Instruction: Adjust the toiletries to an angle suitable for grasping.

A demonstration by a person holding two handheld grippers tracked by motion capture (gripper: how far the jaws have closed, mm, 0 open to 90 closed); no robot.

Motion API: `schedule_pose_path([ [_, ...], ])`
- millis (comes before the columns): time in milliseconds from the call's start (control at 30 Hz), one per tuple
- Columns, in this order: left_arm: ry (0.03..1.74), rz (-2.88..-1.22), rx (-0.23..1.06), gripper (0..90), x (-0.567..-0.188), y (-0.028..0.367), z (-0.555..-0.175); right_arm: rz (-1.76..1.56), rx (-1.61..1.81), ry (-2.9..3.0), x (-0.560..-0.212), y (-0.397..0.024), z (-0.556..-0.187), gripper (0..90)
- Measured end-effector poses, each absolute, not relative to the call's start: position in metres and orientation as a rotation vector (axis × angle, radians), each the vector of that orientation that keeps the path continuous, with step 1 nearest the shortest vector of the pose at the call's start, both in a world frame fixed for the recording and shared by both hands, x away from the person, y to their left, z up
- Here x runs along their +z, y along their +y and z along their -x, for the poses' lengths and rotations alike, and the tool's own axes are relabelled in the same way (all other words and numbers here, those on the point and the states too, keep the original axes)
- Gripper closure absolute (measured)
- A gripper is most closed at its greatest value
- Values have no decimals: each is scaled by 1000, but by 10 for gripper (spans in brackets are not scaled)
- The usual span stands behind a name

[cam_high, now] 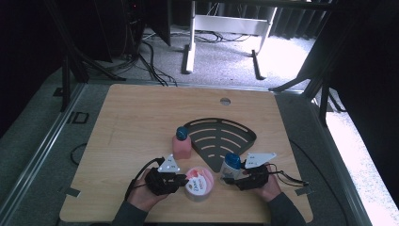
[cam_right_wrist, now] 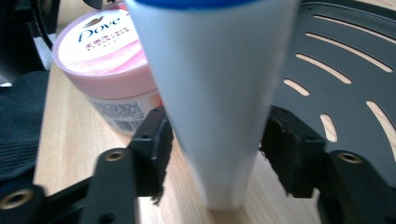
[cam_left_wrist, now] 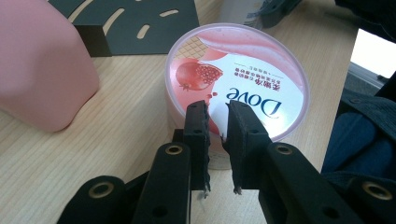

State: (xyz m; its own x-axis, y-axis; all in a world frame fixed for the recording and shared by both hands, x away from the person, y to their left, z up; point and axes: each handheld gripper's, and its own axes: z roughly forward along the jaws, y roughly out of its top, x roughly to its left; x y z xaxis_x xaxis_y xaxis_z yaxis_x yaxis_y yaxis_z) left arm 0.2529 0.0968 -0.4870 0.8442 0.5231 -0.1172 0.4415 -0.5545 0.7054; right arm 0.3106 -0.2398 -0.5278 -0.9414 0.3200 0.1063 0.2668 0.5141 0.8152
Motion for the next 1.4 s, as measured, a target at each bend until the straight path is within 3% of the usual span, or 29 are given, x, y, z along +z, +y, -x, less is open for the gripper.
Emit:
schedule_pose_path([
  [267, 698, -2244, 128, 785, -487, 98, -253, -552, 1435, 2673, -522, -270, -308, 422],
  [467, 697, -2241, 125, 784, -487, 99, -253, -540, 1462, 2673, -518, -283, -304, 572],
  [667, 695, -2238, 121, 784, -487, 99, -254, -516, 1461, 2685, -519, -277, -305, 658],
  [1400, 687, -2235, 112, 784, -488, 100, -254, -452, 1457, 2661, -520, -241, -304, 756],
])
